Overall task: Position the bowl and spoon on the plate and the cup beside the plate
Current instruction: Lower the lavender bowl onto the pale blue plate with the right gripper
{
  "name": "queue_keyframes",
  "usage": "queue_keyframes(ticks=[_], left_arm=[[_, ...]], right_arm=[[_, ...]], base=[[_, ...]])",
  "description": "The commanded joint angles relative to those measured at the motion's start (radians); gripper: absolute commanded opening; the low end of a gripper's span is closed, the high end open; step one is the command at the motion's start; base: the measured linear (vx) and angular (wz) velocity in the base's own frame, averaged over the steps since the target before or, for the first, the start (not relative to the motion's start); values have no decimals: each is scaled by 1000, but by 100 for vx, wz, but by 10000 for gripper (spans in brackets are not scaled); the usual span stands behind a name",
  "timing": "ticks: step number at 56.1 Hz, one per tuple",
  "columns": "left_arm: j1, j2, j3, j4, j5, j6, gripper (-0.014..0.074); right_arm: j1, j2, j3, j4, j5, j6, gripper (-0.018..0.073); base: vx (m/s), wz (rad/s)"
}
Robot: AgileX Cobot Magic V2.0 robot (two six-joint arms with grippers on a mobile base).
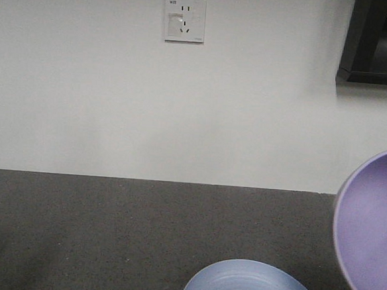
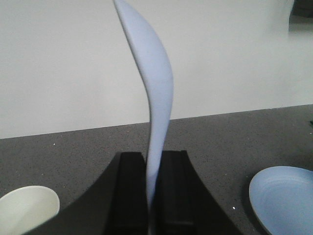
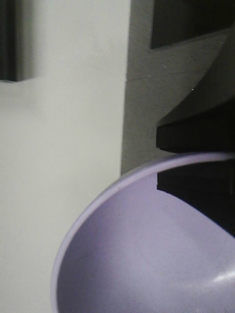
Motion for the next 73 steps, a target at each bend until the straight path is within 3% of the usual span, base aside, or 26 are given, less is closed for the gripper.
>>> queue_keyframes(ticks=[1,14,22,37,58,66,73], left_arm=[[-8,9,-22,-18,-93,-9,-6],[-8,9,-22,-17,-78,-10,-4],[-8,9,-22,-17,-57,-10,-3],[-8,9,-22,-18,-7,-10,0],[-8,9,-22,-18,3,-10,0],[-8,9,-22,-18,3,-10,0],[-8,9,-22,-18,3,-10,0]], right_arm=[[15,99,-30,42,-3,-19,-8],[163,384,-30,44,18,-17,-8],[209,558,-45,44,0,-1,-8],[213,782,-159,54,14,22,-8],[213,901,-189,77,-27,17,-1],[213,902,-189,79,-29,-2,50],[213,902,-189,81,-24,-6,152]], base=[[0,0],[0,0],[0,0],[0,0],[0,0],[0,0],[0,0]])
